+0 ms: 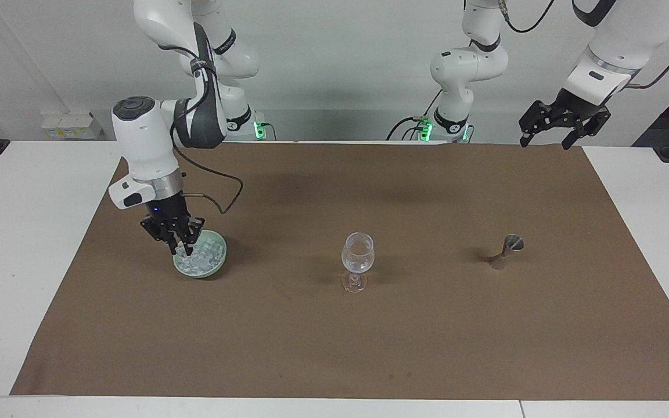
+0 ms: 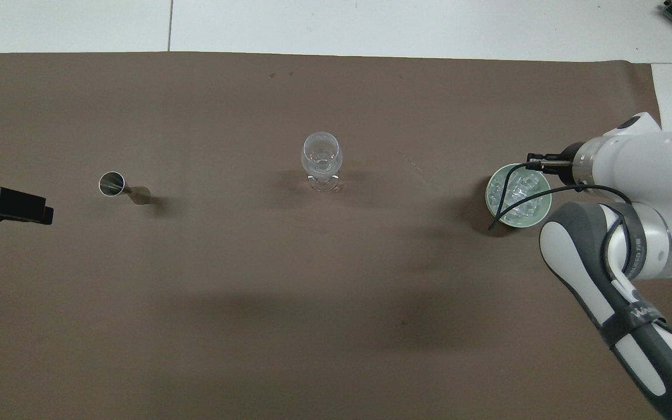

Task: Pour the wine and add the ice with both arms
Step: 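Lift the ice bowl with the right gripper and carry it over the glass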

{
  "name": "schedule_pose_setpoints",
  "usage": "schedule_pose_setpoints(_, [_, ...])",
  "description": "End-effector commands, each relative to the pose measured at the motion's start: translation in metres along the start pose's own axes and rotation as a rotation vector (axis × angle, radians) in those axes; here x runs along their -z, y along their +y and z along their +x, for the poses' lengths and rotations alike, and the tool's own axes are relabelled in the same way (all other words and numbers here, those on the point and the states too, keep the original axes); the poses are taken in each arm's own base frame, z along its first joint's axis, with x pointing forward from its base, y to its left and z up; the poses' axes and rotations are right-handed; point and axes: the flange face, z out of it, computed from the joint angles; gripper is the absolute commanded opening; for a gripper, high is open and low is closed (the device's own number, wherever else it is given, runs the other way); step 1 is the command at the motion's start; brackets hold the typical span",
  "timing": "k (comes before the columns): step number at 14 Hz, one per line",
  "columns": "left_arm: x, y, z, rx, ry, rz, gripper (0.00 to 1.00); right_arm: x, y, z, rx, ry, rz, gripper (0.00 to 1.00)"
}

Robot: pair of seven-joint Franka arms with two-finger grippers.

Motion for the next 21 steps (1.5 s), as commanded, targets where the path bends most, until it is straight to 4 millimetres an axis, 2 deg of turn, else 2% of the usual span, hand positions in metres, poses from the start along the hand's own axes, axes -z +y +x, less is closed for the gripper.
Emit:
schedule_pose_setpoints(1, [0.004, -0.014, -0.004, 0.016, -0.001, -0.011, 1.0, 0.02, -0.012, 0.009, -0.042, -0.004, 0.004, 0.0])
schedule_pose_setpoints(5, [0.005, -0.014, -0.004, 0.017, 0.001, -0.011, 1.0, 0.066, -0.036, 0.026, -0.076, -0.047, -0.002, 0.0])
schedule_pose_setpoints(7, [0.005, -0.014, -0.004, 0.017, 0.001, -0.011, 1.0, 0.088, -0.055, 0.029, -0.11, -0.075, 0.0, 0.0])
schedule_pose_setpoints(9, [0.005, -0.014, -0.004, 0.017, 0.001, -0.011, 1.0, 0.108, -0.081, 0.03, -0.162, -0.081, 0.005, 0.0])
schedule_pose_setpoints(11, [0.004, -0.015, -0.004, 0.017, -0.001, -0.011, 1.0, 0.122, -0.122, 0.026, -0.214, -0.074, 0.046, 0.0])
schedule_pose_setpoints(13, [0.004, -0.015, -0.004, 0.017, -0.001, -0.011, 1.0, 0.133, -0.156, 0.018, -0.245, -0.095, 0.08, 0.0])
schedule_pose_setpoints(16, [0.005, -0.014, -0.004, 0.017, 0.001, -0.011, 1.0, 0.136, -0.19, 0.009, -0.295, -0.13, 0.141, 0.0])
schedule_pose_setpoints(19, [0.004, -0.015, -0.004, 0.017, -0.001, -0.011, 1.0, 0.154, -0.232, 0.006, -0.32, -0.121, 0.181, 0.0])
schedule_pose_setpoints(21, [0.004, -0.015, -0.004, 0.017, -0.003, -0.011, 1.0, 0.151, -0.248, 0.007, -0.345, -0.125, 0.195, 0.0])
